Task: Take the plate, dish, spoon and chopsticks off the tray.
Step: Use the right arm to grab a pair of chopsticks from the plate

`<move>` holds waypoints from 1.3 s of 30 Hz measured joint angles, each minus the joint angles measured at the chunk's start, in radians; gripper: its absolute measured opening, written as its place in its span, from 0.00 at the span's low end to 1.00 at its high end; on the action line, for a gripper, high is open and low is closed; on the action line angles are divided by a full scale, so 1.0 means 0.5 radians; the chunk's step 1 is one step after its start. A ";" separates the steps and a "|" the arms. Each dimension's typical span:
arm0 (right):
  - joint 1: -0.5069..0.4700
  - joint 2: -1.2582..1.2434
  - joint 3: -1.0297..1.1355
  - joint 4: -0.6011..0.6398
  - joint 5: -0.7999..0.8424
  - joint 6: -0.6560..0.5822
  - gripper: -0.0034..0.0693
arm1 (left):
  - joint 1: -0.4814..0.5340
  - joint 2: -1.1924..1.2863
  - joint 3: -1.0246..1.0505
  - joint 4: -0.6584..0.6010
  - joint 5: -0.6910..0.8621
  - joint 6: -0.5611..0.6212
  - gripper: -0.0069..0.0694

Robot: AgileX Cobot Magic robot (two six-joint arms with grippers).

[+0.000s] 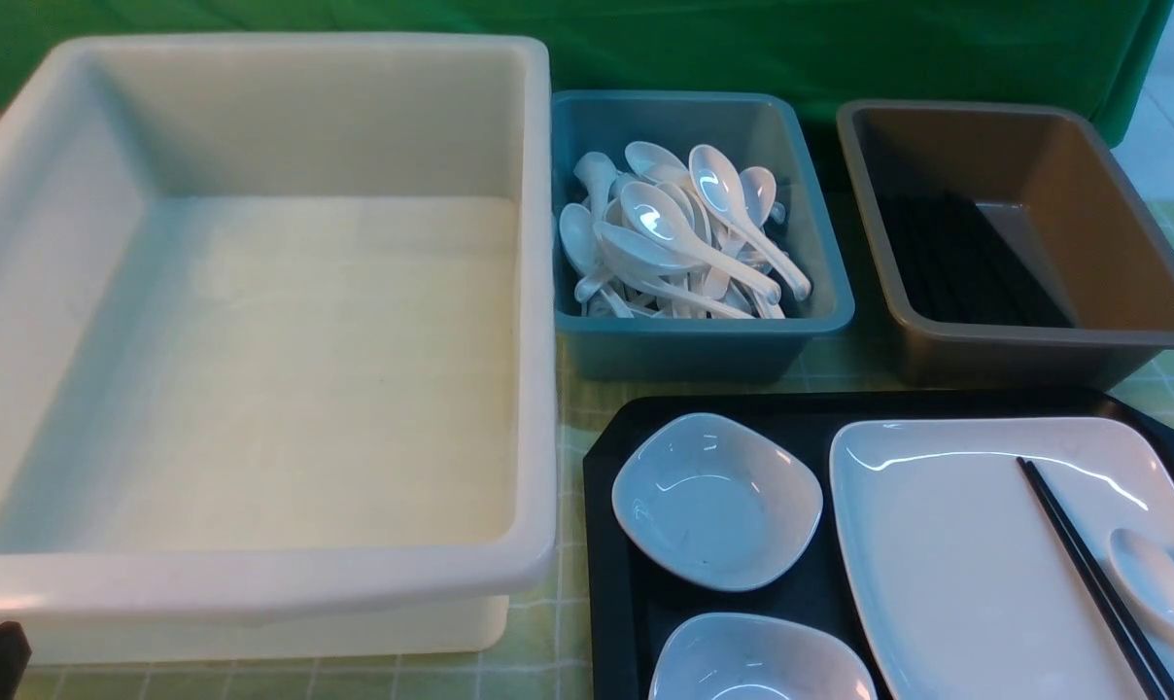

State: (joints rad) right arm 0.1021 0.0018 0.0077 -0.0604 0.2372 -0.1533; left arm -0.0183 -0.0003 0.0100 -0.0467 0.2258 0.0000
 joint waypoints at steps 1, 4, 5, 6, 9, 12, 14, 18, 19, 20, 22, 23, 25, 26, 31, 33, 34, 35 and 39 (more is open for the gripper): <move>0.000 0.000 0.000 0.000 0.000 0.000 0.38 | 0.000 0.000 0.000 0.000 0.000 0.000 0.09; 0.000 0.000 0.000 0.000 0.000 0.002 0.38 | 0.000 0.000 0.000 0.000 0.000 0.000 0.09; 0.000 0.000 0.000 0.000 0.000 0.002 0.38 | 0.000 0.000 0.000 0.000 0.000 0.000 0.09; 0.000 0.000 0.000 0.000 -0.002 0.002 0.38 | 0.000 0.000 0.000 0.000 0.000 0.000 0.09; 0.000 0.000 0.000 0.019 -0.032 0.066 0.38 | 0.000 0.000 0.000 0.000 0.000 0.000 0.09; 0.000 0.000 0.000 0.243 -0.101 0.495 0.38 | 0.000 0.000 0.000 0.000 0.000 0.000 0.09; 0.000 0.000 0.000 0.343 -0.147 0.719 0.38 | 0.000 0.000 0.000 0.000 0.000 0.000 0.09; 0.000 0.000 0.000 0.479 -0.343 1.297 0.38 | 0.000 0.000 0.000 0.000 0.000 0.000 0.09; 0.000 0.000 0.000 0.488 -0.368 1.343 0.38 | 0.000 0.000 0.000 0.000 0.000 0.000 0.09; 0.000 0.000 0.000 0.490 -0.391 1.370 0.38 | 0.000 0.000 0.000 0.000 0.000 0.000 0.09; 0.000 0.000 0.000 0.495 -0.430 1.407 0.38 | 0.000 0.000 0.000 0.000 0.000 0.000 0.09; 0.000 0.000 0.000 0.500 -0.447 1.421 0.37 | 0.000 0.000 0.000 0.000 0.000 0.000 0.09; 0.000 0.000 -0.015 0.510 -0.493 1.429 0.30 | 0.000 0.000 0.000 0.000 0.000 0.000 0.09; 0.000 0.003 -0.044 0.510 -0.493 1.411 0.25 | 0.000 0.000 0.000 0.000 0.000 0.000 0.09; 0.000 0.196 -0.497 0.514 -0.368 1.045 0.08 | 0.000 0.000 0.000 0.000 0.000 0.000 0.09; 0.000 0.400 -0.781 0.480 -0.074 0.835 0.07 | 0.000 0.000 0.000 0.000 0.000 0.000 0.09; 0.000 0.527 -0.893 0.452 0.127 0.777 0.06 | 0.000 0.000 0.000 0.000 0.000 0.000 0.09; 0.000 0.728 -1.071 0.383 0.450 0.706 0.06 | 0.000 0.000 0.000 0.000 0.000 0.000 0.09; 0.000 1.223 -1.331 0.225 1.119 0.644 0.08 | 0.000 0.000 0.000 0.000 0.000 0.000 0.09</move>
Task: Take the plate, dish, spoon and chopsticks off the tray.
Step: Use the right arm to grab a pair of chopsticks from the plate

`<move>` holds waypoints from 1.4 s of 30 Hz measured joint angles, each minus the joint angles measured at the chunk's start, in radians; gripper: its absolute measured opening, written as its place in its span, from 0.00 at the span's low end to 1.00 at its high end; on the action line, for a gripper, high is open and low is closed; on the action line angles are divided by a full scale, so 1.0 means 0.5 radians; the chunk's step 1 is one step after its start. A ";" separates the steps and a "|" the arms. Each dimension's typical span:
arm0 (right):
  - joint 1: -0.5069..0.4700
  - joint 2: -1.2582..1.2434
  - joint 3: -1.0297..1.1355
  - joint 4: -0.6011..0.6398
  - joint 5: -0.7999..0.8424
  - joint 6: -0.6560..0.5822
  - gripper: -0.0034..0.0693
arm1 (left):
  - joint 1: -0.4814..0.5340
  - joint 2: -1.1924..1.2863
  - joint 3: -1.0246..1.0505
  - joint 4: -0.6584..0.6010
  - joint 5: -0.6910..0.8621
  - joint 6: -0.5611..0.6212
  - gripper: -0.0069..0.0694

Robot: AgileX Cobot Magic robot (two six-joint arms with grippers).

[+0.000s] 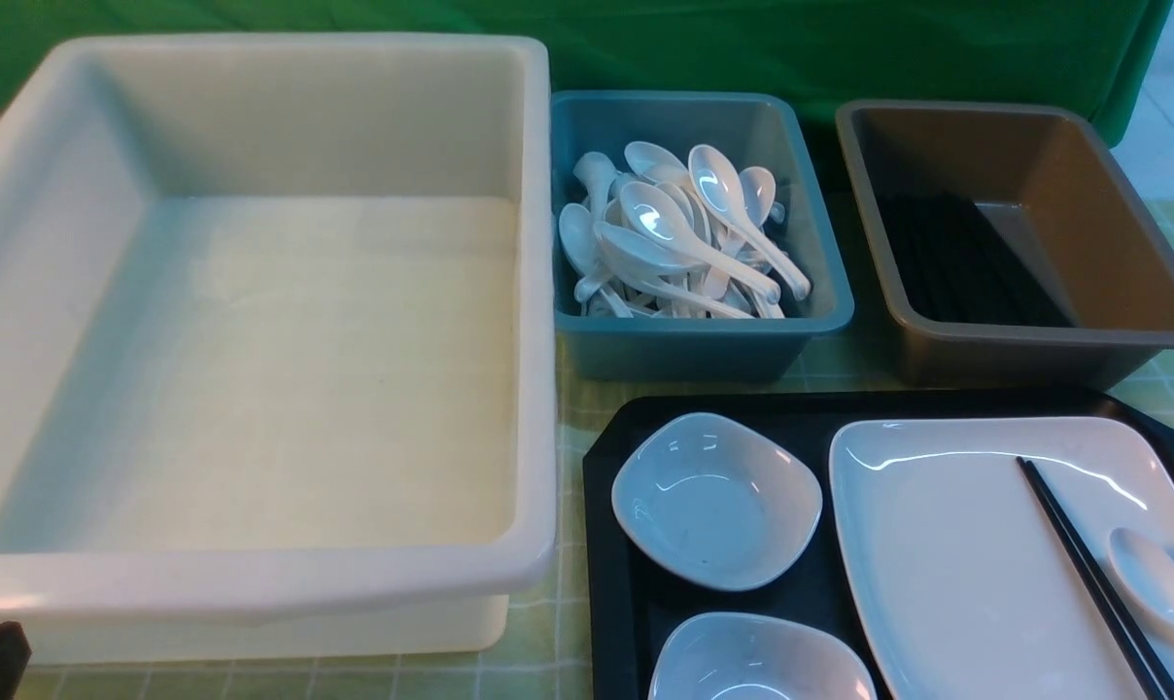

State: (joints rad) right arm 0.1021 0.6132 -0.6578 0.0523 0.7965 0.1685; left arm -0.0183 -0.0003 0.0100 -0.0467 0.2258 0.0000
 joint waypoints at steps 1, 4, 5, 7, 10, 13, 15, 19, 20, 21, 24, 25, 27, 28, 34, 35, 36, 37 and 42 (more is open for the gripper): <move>0.000 0.173 -0.024 -0.033 0.148 -0.018 0.10 | 0.000 0.000 0.000 0.000 0.000 0.000 0.09; 0.000 0.571 -0.031 -0.060 0.310 -0.111 0.23 | 0.000 0.000 0.000 0.000 0.000 0.000 0.09; 0.000 0.638 -0.033 -0.061 0.321 -0.135 0.27 | 0.000 0.000 0.000 0.000 0.000 0.000 0.09; 0.000 0.788 -0.035 -0.062 0.338 -0.174 0.37 | 0.000 0.000 0.000 0.000 0.000 0.000 0.09; 0.000 1.079 -0.049 -0.065 0.332 -0.254 0.53 | 0.000 0.000 0.000 0.000 0.000 0.000 0.09; 0.000 1.339 -0.051 -0.069 0.266 -0.321 0.62 | 0.000 0.000 0.000 0.000 0.000 0.000 0.09; 0.000 1.425 -0.051 -0.069 0.232 -0.337 0.63 | 0.000 0.000 0.000 0.000 0.000 0.000 0.09; 0.000 1.579 -0.051 -0.105 0.173 -0.375 0.64 | 0.000 0.000 0.000 0.000 0.000 0.000 0.09; 0.000 1.603 -0.051 -0.105 0.171 -0.375 0.64 | 0.000 0.000 0.000 0.000 0.000 0.000 0.09; 0.000 1.627 -0.051 -0.122 0.166 -0.375 0.64 | 0.000 0.000 0.000 0.000 0.000 0.000 0.09; 0.000 1.715 -0.053 -0.152 0.127 -0.377 0.64 | 0.000 0.000 0.000 0.000 0.000 0.000 0.09; 0.000 1.720 -0.056 -0.152 0.127 -0.379 0.64 | 0.000 0.000 0.000 0.000 0.000 0.000 0.09; 0.000 1.755 -0.061 -0.155 0.095 -0.388 0.63 | 0.000 0.000 0.000 0.000 0.000 0.000 0.09; 0.000 1.782 -0.061 -0.155 0.069 -0.390 0.62 | 0.000 0.000 0.000 0.000 0.000 0.000 0.09; 0.000 1.824 -0.099 -0.164 0.109 -0.451 0.22 | 0.000 0.000 0.000 0.000 0.000 0.000 0.09; 0.000 1.817 -0.121 -0.164 0.147 -0.463 0.20 | 0.000 0.000 0.000 0.000 0.000 0.000 0.09; 0.000 1.794 -0.144 -0.164 0.190 -0.475 0.21 | 0.000 0.000 0.000 0.000 0.000 0.000 0.09; 0.000 1.772 -0.154 -0.160 0.219 -0.477 0.21 | 0.000 0.000 0.000 0.000 0.000 0.000 0.09; 0.039 1.544 -0.318 -0.133 0.521 -0.508 0.21 | 0.000 0.000 0.000 0.000 0.000 0.000 0.09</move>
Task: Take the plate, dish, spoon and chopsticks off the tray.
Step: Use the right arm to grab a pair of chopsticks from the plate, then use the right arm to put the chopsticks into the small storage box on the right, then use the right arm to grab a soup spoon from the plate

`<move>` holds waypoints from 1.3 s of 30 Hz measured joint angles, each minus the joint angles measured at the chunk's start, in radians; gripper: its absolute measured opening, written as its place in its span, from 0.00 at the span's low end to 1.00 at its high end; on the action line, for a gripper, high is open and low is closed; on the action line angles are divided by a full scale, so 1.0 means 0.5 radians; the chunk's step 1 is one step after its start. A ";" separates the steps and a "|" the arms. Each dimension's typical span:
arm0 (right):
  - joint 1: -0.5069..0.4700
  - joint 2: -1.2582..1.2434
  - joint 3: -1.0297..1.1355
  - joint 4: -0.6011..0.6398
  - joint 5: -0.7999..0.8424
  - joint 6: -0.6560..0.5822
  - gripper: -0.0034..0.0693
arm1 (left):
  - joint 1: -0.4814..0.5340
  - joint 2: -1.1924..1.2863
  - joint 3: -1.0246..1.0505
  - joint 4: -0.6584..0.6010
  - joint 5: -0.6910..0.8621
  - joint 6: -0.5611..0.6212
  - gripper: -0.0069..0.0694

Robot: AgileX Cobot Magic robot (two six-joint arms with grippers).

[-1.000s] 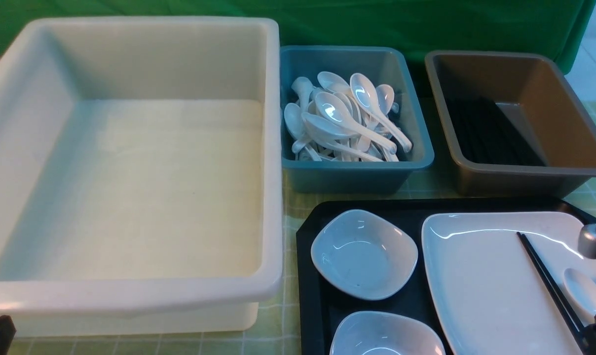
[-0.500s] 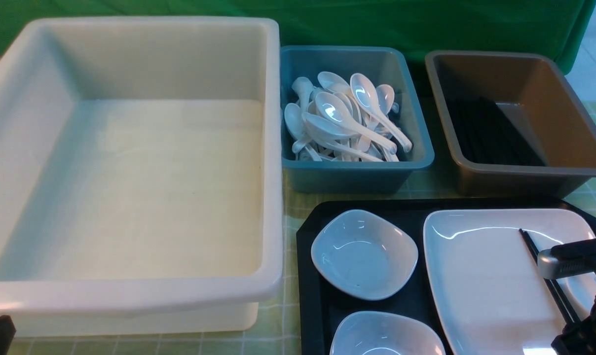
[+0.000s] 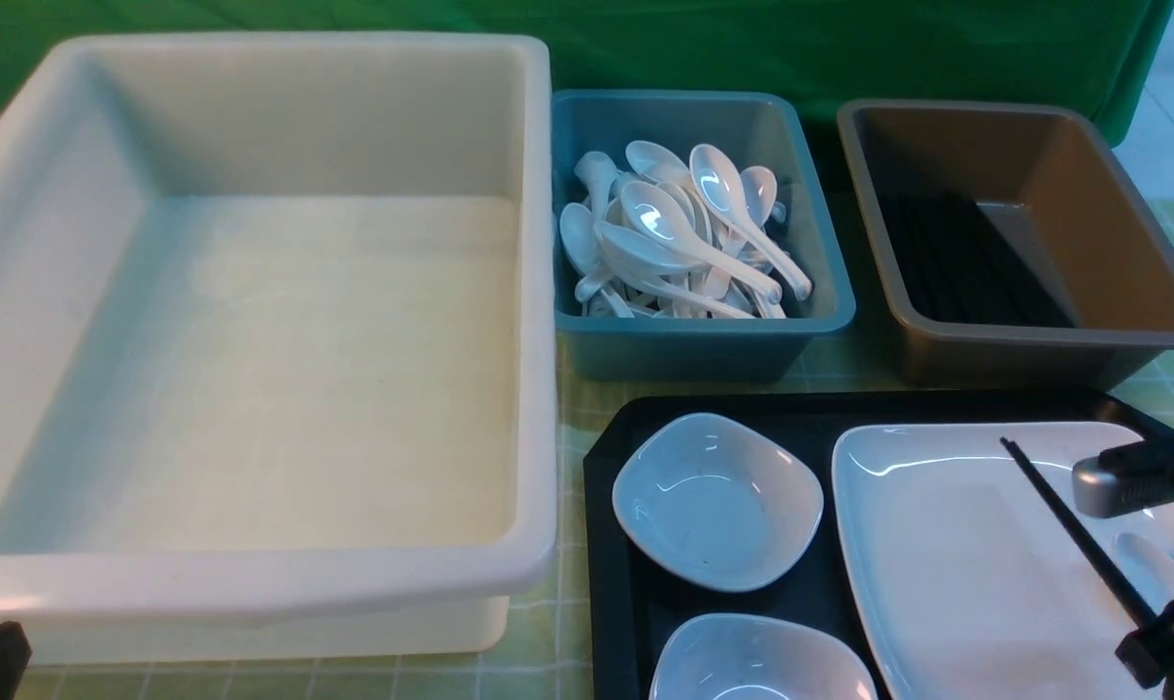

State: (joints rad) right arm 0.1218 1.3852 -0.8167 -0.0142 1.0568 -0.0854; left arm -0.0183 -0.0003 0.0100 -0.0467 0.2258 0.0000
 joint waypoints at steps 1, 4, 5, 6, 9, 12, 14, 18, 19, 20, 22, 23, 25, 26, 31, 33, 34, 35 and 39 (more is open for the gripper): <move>0.011 -0.080 -0.070 0.010 0.057 -0.003 0.21 | 0.000 0.000 0.000 0.000 0.000 0.000 0.09; 0.014 -0.204 -0.438 0.028 0.070 0.000 0.21 | 0.000 0.000 0.000 0.000 0.000 0.000 0.09; 0.012 -0.204 -0.463 0.028 0.065 0.000 0.21 | 0.000 0.000 0.000 0.000 0.000 0.000 0.09; 0.007 -0.185 -0.584 0.028 0.044 0.002 0.21 | 0.000 0.000 0.000 0.000 0.000 0.000 0.09; -0.006 -0.031 -0.873 0.028 -0.009 0.008 0.21 | 0.000 0.000 0.000 0.000 0.000 0.000 0.09; -0.008 0.295 -1.260 0.016 -0.067 0.015 0.21 | 0.000 0.000 0.000 0.000 0.000 0.000 0.09; -0.008 0.577 -1.520 0.012 -0.107 0.017 0.21 | 0.000 0.000 0.000 0.002 0.000 0.000 0.09; -0.023 1.018 -1.898 0.004 -0.187 0.024 0.21 | 0.000 0.000 0.000 0.002 0.000 0.000 0.09; -0.030 1.125 -1.997 0.001 -0.194 0.026 0.21 | 0.000 0.000 0.000 0.004 0.000 0.000 0.09; -0.037 1.204 -2.087 -0.002 -0.196 0.030 0.21 | 0.000 0.000 0.000 0.004 0.000 0.000 0.09; -0.050 1.397 -2.238 -0.011 -0.193 0.078 0.23 | 0.000 0.000 0.000 0.004 0.000 0.000 0.09; -0.052 1.409 -2.259 -0.014 -0.193 0.091 0.23 | 0.000 0.000 0.000 0.004 0.000 0.000 0.09; -0.052 1.538 -2.336 -0.042 -0.190 0.189 0.34 | 0.000 0.000 0.000 0.004 0.000 0.000 0.09; -0.052 1.543 -2.338 -0.045 -0.188 0.197 0.36 | 0.000 0.000 0.000 0.004 0.000 0.000 0.09; -0.057 1.566 -2.399 -0.089 0.093 0.189 0.54 | 0.000 0.000 0.000 0.004 0.000 0.000 0.09; -0.071 1.510 -2.428 -0.149 0.223 0.101 0.47 | 0.000 0.000 0.000 0.004 0.000 0.000 0.09; -0.091 1.439 -2.428 -0.164 0.264 0.070 0.38 | 0.000 0.000 0.000 0.009 0.000 0.000 0.09; -0.115 1.366 -2.428 -0.168 0.279 0.066 0.27 | 0.000 0.000 0.000 0.009 0.000 0.000 0.09; -0.157 1.037 -2.339 -0.187 0.283 0.042 0.09 | 0.000 0.000 0.000 0.009 0.000 0.000 0.09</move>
State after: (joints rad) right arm 0.0434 1.9037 -1.9864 -0.1079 1.1981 -0.0644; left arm -0.0183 -0.0003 0.0100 -0.0423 0.2258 0.0000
